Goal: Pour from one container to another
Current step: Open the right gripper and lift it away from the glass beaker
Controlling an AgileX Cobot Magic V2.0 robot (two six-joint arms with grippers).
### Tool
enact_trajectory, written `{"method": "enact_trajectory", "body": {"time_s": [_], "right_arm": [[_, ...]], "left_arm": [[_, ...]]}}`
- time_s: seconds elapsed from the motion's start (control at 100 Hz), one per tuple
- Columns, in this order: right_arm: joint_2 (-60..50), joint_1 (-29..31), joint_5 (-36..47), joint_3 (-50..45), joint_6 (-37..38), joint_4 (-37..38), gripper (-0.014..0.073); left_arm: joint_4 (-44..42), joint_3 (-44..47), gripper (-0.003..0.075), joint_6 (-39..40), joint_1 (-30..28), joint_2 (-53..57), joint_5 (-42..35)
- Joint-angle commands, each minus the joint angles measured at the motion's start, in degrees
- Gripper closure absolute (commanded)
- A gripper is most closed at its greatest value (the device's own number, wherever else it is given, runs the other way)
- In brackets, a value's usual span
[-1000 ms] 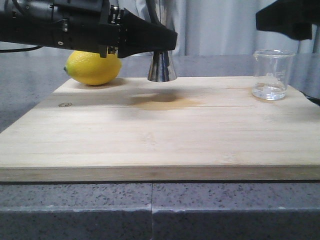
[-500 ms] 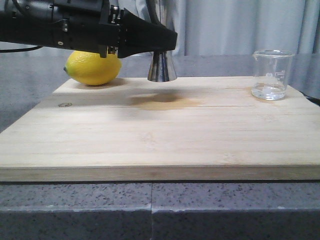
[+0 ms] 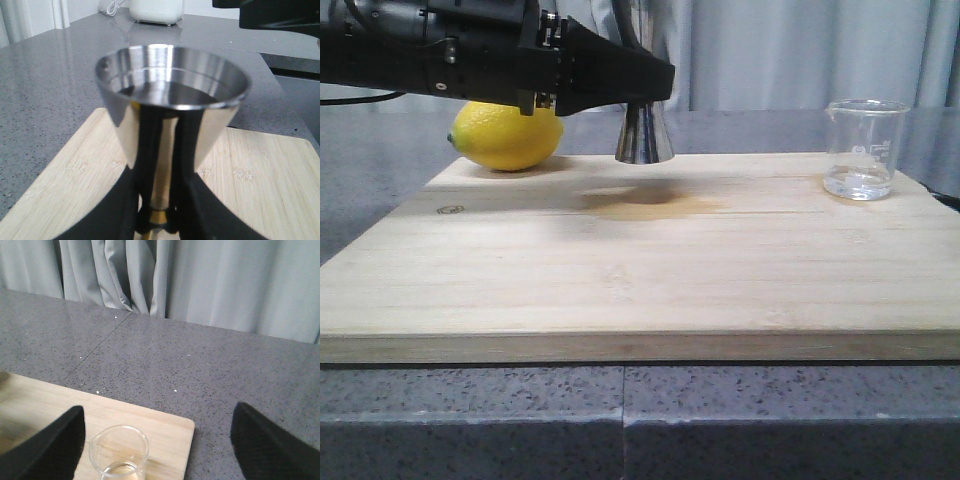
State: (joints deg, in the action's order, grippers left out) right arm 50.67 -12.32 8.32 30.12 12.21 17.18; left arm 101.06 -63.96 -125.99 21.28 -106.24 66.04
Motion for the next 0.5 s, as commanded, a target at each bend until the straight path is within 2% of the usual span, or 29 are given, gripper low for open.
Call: {"method": "enact_trajectory", "body": {"time_s": [0.0,0.49], "right_arm": [[-1.0,0.31,4.04,2.13,-0.1,-0.32,0.005],[-1.0,0.31,5.12,2.13,-0.1,-0.32,0.005]], "left_arm": [[4.94,-1.6,0.0722,0.37,0.56,2.6,6.09],[4.94,-1.6,0.0722,-2.28,0.45,2.4,6.72]]}}
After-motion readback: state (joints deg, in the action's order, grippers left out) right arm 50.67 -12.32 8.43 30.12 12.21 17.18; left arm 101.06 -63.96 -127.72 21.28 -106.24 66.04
